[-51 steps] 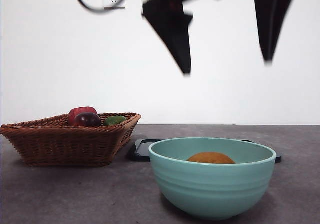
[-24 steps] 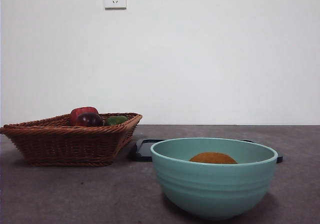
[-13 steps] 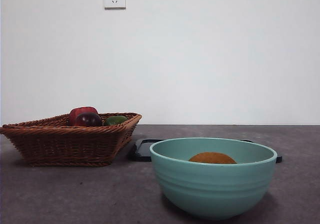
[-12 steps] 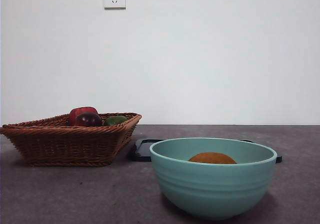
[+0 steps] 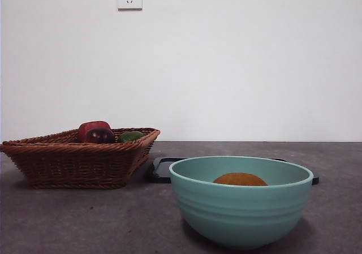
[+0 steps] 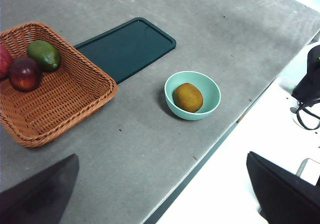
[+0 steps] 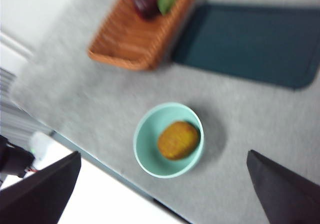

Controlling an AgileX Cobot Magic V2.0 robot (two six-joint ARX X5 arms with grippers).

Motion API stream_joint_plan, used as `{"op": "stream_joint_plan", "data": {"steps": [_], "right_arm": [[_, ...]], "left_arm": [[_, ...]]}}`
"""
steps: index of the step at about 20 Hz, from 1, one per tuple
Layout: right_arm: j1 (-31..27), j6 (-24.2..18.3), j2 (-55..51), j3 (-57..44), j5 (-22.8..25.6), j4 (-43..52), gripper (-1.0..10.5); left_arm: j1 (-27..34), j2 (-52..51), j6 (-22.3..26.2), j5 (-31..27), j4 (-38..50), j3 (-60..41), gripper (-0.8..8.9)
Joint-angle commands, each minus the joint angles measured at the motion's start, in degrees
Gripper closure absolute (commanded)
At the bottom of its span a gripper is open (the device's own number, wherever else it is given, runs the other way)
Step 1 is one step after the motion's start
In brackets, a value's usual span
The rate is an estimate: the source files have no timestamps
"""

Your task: Pick up the wifruite, put it on the bowl, pick up the plate, put it on desk

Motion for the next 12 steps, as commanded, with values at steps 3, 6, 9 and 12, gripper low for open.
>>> {"op": "stream_joint_plan", "data": {"steps": [3,6,9,12], "right_arm": [[2.69,-0.37,10.69,0.92,0.22,0.61,3.1],[5.35,-0.37,18.88,0.92,3.52,0.63,3.1],[7.82,-0.46,25.35,0.92,7.69,0.68,3.1],[10.23,-0.44,31.04,0.92,11.85,1.68,3.1]], "left_arm": [[-0.57,0.20,-0.11,0.02,0.74,1.01,2.20],[-0.57,0.20,-0.11,0.02,0.74,1.01,2.20],[-0.57,0.20,-0.11,0.02,0.74,1.01,2.20],[-0.57,0.20,-0.13,0.02,0.74,1.01,2.20]]}}
